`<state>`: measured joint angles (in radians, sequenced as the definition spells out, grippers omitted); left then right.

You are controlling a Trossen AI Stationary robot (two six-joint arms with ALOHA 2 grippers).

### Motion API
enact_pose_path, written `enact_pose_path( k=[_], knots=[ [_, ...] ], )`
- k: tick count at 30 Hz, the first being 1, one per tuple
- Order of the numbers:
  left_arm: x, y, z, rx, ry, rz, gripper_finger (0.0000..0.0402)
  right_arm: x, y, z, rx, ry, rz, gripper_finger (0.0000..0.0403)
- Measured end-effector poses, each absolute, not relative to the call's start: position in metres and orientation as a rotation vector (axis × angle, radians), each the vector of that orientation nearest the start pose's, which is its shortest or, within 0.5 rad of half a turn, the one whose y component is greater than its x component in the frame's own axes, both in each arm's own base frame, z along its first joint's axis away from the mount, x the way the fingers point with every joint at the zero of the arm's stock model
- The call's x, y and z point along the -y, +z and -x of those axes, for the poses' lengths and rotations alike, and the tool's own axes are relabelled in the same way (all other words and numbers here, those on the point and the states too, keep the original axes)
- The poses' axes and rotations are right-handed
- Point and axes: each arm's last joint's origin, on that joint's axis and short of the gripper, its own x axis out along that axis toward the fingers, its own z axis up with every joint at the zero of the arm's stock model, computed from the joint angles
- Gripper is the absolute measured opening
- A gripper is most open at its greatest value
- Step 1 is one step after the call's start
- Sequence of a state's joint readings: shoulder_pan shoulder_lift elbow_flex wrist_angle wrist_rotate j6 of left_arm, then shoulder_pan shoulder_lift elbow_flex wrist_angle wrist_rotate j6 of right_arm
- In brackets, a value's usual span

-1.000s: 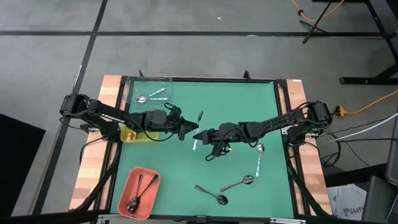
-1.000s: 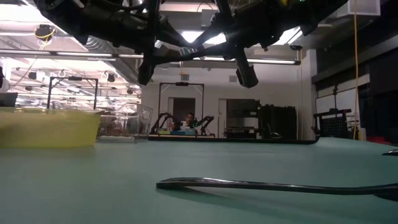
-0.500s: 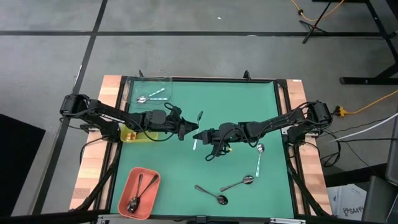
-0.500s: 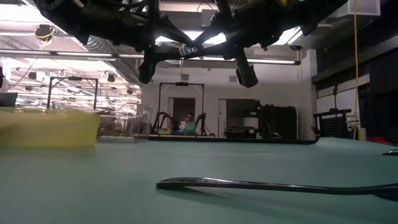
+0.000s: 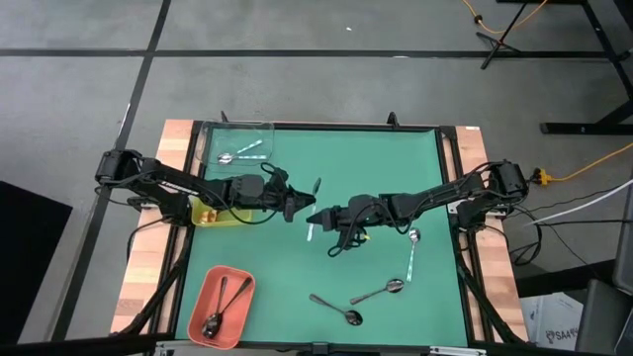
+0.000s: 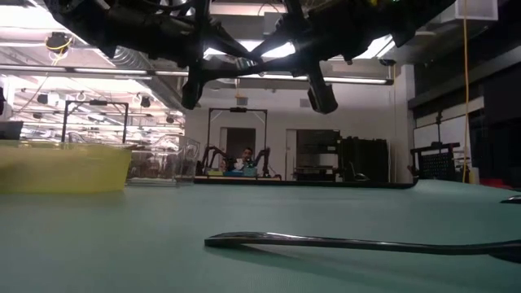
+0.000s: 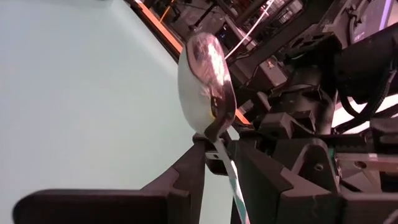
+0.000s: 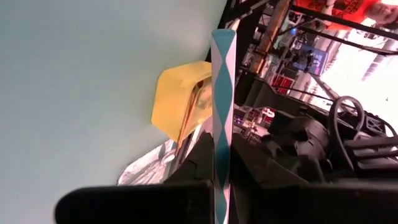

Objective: Sort silverware by color (type)
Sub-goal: Put the white spoon into the transparent bin

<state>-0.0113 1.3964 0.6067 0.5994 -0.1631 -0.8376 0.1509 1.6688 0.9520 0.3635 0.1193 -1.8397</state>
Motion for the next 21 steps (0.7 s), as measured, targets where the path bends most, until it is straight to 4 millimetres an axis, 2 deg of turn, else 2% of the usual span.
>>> enact_pose_path(
  k=[7,21],
  knots=[
    [-0.0006,0.2143,-0.2841,-0.12,0.192,0.823,0.0085,-0.051,0.2218,-0.3585,-0.181,0.299,1.863,0.0016],
    [-0.0006,0.2171,-0.2845,-0.091,0.18,0.822,0.0085,-0.0519,0.2224,-0.3586,-0.153,0.312,1.86,0.0016]
  ],
)
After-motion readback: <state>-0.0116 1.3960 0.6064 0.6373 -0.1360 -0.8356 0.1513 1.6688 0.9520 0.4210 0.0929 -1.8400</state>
